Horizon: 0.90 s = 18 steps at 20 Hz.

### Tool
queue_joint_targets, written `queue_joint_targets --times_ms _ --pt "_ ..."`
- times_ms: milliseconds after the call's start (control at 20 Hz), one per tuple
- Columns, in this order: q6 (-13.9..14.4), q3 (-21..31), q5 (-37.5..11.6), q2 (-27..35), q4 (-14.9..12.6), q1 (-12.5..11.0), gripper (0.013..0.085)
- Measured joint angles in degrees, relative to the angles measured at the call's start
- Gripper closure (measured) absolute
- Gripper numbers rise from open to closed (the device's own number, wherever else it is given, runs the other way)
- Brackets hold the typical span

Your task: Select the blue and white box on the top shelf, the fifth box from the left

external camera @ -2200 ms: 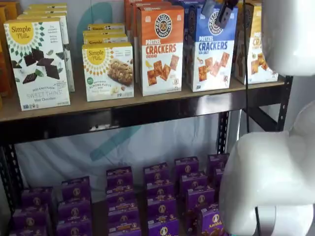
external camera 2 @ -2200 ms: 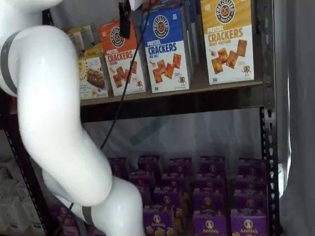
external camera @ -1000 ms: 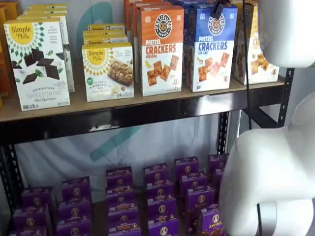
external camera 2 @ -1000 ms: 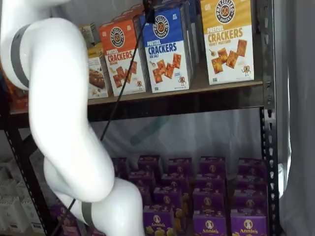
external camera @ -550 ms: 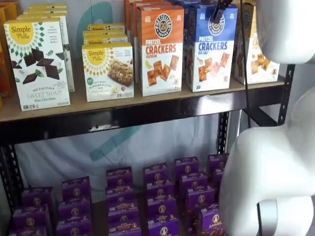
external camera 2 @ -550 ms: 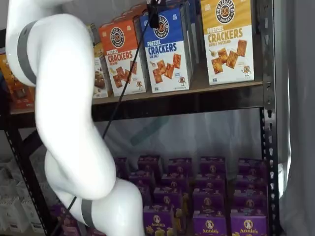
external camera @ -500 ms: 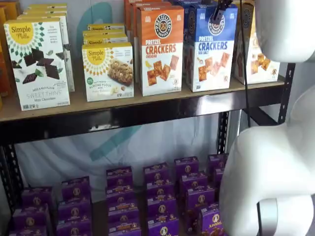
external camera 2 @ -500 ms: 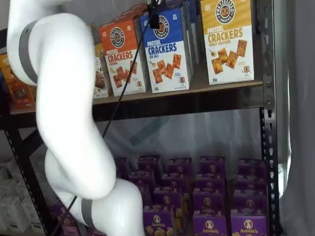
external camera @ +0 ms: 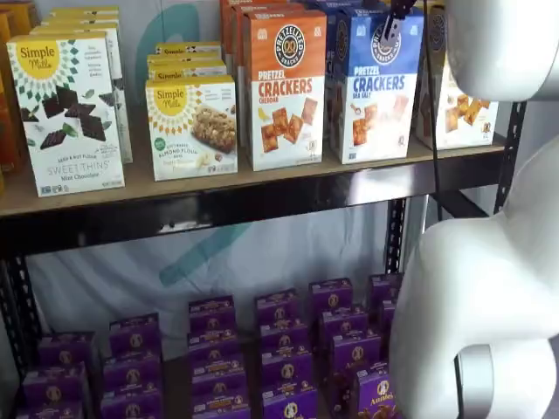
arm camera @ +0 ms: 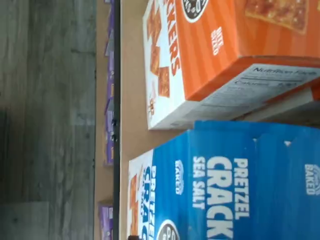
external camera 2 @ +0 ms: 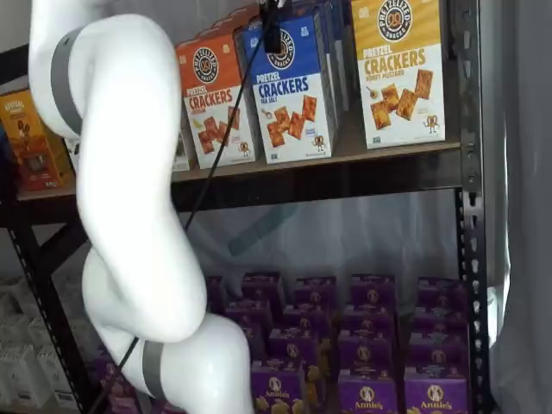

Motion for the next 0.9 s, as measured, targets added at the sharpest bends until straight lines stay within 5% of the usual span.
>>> queue_joint_targets --times_ms 450,900 --pt "0.9 0.0 1.4 0.6 -4.4 2.4 0.013" --pt "1.7 0.7 2.1 0.6 -4.6 3.3 0.017"
